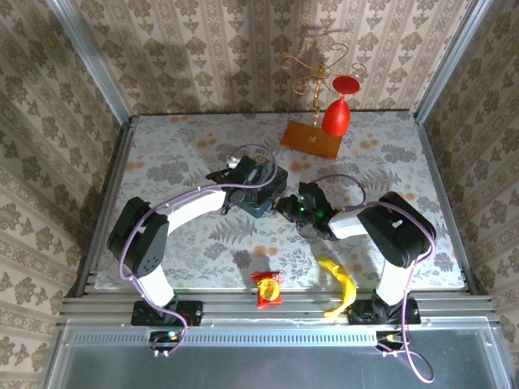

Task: Unlock a padlock with a key

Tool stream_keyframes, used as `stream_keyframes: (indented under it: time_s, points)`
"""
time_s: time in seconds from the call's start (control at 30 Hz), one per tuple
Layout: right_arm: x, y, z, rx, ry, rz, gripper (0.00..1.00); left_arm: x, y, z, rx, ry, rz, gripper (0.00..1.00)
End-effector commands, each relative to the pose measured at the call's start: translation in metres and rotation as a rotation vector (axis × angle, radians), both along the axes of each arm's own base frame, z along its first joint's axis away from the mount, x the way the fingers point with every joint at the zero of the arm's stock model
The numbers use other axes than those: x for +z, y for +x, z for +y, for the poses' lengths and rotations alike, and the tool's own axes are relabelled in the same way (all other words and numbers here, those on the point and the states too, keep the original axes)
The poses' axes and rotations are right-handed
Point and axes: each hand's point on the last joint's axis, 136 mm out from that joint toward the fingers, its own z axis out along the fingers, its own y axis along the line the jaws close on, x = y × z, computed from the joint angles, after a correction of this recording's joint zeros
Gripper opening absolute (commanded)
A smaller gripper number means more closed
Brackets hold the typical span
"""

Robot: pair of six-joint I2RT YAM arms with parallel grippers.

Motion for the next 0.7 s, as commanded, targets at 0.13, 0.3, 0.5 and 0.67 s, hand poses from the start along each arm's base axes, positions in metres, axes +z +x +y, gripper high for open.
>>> stream_keyframes:
  time_s: [0.13, 0.3, 0.5, 0.67]
  points:
    - [0.0111, 0.0165, -0.008, -0.068, 0.0, -0.074, 0.0, -0.0403, -0.0381, 0.0314, -0.02, 0.141, 0.185, 0.78]
    - [0.0071, 0.019, -0.0127, -0.074, -0.048, -0.098, 0.0, -0.0413, -0.0384, 0.0306, -0.026, 0.138, 0.186, 0.69]
    - [0.0055, 0.0212, -0.0126, -0.069, -0.078, -0.132, 0.0, -0.0452, -0.0393, 0.0284, -0.034, 0.126, 0.195, 0.63]
    - [0.0043, 0.023, -0.0086, -0.065, -0.086, -0.163, 0.0, -0.0497, -0.0417, 0.026, -0.044, 0.113, 0.208, 0.62]
